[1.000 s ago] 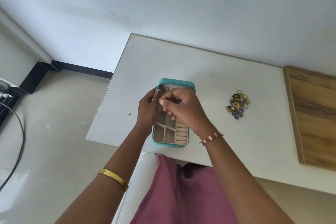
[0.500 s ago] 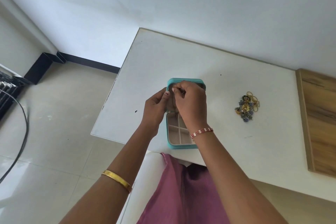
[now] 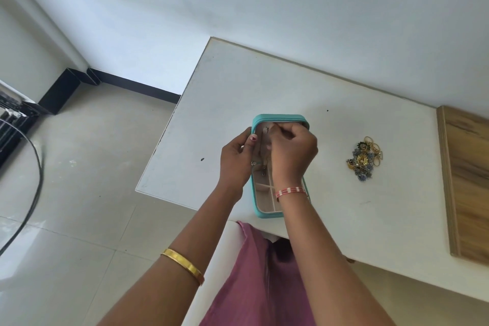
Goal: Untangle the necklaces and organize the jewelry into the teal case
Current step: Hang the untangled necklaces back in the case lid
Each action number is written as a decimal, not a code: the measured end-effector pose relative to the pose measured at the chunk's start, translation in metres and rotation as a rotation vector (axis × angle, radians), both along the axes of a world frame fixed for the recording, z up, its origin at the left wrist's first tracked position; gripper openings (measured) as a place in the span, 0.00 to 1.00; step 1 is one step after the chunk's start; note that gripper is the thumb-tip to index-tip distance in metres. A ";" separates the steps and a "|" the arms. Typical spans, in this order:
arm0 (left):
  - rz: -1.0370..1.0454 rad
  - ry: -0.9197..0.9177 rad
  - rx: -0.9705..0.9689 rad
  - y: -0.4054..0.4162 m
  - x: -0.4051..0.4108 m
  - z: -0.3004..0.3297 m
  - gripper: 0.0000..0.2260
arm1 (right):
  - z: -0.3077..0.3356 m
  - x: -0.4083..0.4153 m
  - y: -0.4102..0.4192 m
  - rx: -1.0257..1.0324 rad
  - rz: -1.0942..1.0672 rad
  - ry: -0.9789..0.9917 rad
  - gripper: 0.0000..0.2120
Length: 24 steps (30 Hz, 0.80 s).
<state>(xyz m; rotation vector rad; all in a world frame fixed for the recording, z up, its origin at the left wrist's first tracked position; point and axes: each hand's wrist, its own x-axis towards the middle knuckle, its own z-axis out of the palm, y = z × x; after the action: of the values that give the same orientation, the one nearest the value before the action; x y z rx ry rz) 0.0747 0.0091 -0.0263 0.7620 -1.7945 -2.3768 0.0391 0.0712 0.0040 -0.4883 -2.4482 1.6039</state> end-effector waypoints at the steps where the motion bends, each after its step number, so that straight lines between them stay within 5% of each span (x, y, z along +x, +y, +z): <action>1: 0.003 -0.002 0.002 0.000 0.000 -0.001 0.11 | -0.001 -0.003 0.002 -0.044 -0.013 -0.036 0.03; 24: 0.019 -0.065 0.052 0.001 0.001 -0.007 0.12 | 0.004 0.025 0.044 0.156 0.124 -0.019 0.07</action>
<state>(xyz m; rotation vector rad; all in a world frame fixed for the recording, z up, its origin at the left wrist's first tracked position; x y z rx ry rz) 0.0759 0.0096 -0.0336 0.8680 -1.7475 -2.4227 0.0639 0.1150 0.0075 -0.3352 -2.6385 1.4418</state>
